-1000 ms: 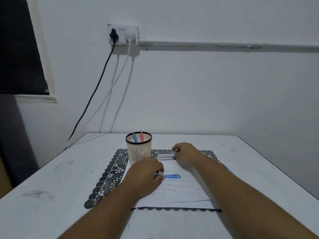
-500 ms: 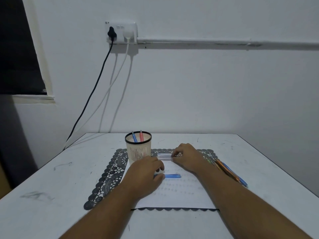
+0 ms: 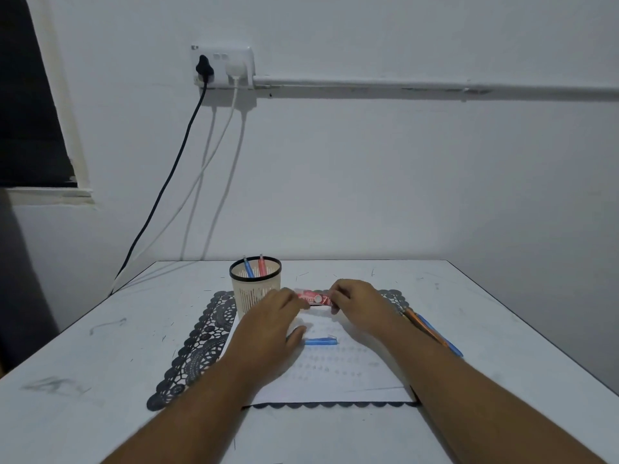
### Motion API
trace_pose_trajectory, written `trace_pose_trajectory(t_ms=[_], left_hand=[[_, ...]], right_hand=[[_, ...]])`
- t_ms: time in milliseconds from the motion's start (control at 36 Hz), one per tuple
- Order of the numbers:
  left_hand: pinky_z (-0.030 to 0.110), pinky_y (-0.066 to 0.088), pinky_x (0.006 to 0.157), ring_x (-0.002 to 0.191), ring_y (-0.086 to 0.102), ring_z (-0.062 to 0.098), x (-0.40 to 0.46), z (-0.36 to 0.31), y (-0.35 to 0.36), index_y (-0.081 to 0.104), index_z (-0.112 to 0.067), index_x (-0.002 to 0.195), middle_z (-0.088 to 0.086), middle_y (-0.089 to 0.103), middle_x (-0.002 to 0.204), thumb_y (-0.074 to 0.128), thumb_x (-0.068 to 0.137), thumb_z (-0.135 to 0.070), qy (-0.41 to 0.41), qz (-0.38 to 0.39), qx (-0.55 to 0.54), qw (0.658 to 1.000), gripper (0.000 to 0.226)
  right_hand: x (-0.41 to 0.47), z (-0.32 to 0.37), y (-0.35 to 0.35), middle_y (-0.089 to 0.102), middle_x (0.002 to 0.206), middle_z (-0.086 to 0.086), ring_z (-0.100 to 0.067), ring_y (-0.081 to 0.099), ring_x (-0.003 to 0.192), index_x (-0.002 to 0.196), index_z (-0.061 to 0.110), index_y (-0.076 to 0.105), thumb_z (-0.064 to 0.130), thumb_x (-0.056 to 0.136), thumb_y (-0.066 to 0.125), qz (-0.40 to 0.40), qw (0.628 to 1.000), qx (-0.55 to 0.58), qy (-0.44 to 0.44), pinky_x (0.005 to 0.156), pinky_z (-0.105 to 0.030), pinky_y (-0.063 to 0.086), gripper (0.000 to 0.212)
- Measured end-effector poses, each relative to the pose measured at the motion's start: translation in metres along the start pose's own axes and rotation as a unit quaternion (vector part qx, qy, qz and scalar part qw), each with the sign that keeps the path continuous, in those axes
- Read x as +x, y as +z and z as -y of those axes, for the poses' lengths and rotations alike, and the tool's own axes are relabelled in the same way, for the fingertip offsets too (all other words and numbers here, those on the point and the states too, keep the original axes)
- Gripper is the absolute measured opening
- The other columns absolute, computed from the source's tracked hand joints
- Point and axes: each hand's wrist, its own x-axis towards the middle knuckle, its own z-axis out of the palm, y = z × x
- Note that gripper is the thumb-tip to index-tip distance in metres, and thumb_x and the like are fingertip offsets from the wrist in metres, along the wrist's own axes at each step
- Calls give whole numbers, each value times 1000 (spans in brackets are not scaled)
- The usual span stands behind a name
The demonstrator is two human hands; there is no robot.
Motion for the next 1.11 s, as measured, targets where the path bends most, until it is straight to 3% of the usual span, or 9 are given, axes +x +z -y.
trace_pose_trajectory(t_ms=[111, 194, 417, 528, 611, 778, 944, 1056, 1111], left_hand=[[31, 42, 99, 120, 49, 14, 5, 5, 3, 60, -25, 133, -7, 56, 129, 78, 82, -27, 19, -43, 32, 998, 54], [36, 46, 93, 115, 52, 15, 7, 7, 3, 63, -24, 130, -7, 63, 124, 85, 78, -30, 23, -49, 61, 997, 57], [30, 53, 75, 93, 67, 15, 4, 6, 2, 73, -27, 113, -10, 73, 106, 80, 85, -18, 5, -40, 54, 998, 30], [10, 37, 73, 95, 62, 6, 4, 4, -2, 68, -32, 121, -16, 70, 106, 72, 92, -24, -53, -14, -3, 998, 30], [19, 44, 78, 99, 61, 5, 5, 5, -4, 66, -33, 125, -16, 70, 110, 69, 94, -26, -78, 1, -37, 996, 32], [22, 46, 75, 89, 61, 1, 5, 9, -6, 68, -34, 116, -16, 71, 98, 73, 91, -23, -91, 21, -87, 992, 28], [12, 40, 68, 77, 56, -9, 6, 8, -8, 74, -25, 104, -14, 71, 90, 73, 92, -18, -99, 20, -105, 989, 13], [27, 47, 71, 82, 61, 3, 5, 8, -8, 75, -23, 107, -10, 73, 94, 64, 94, -36, -87, 10, -117, 989, 21], [26, 48, 73, 87, 62, 2, 4, 8, -8, 74, -27, 110, -14, 73, 96, 55, 95, -46, -80, 15, -143, 986, 31]], right_hand=[[-19, 7, 0, 74, 76, 5, -9, 67, 72, 80, 26, 71, 30, 104, 57, 34, 997, 73, -5, 69, -29, 46, 27], [-27, 14, -1, 72, 74, 7, -2, 62, 68, 83, 25, 72, 30, 105, 58, 52, 993, 100, -15, 69, -25, 42, 26], [-37, 25, -2, 67, 79, -10, 5, 55, 57, 103, -3, 69, 14, 104, 62, 53, 963, 262, -19, 58, -4, 38, 19], [-37, 26, -7, 74, 87, -6, -1, 62, 72, 104, 11, 73, 19, 97, 73, 69, 957, 281, -27, 66, -12, 45, 11], [-36, 21, -8, 75, 92, 1, -13, 68, 89, 106, 23, 77, 15, 86, 84, 82, 956, 281, -34, 83, -28, 55, 23], [-33, 22, -7, 78, 93, -8, -13, 64, 79, 101, 18, 80, 11, 86, 82, 59, 949, 310, -23, 70, -26, 48, 16], [-34, 22, -13, 77, 94, -22, -19, 64, 80, 102, -5, 76, 10, 99, 66, 78, 925, 371, -31, 63, -25, 47, 18], [-34, 23, -10, 78, 94, -20, -18, 65, 81, 102, -1, 77, 13, 99, 67, 67, 925, 374, -20, 64, -26, 48, 17], [-34, 22, -10, 78, 94, -19, -20, 65, 82, 103, 0, 77, 15, 98, 69, 68, 926, 371, -17, 64, -25, 48, 18]])
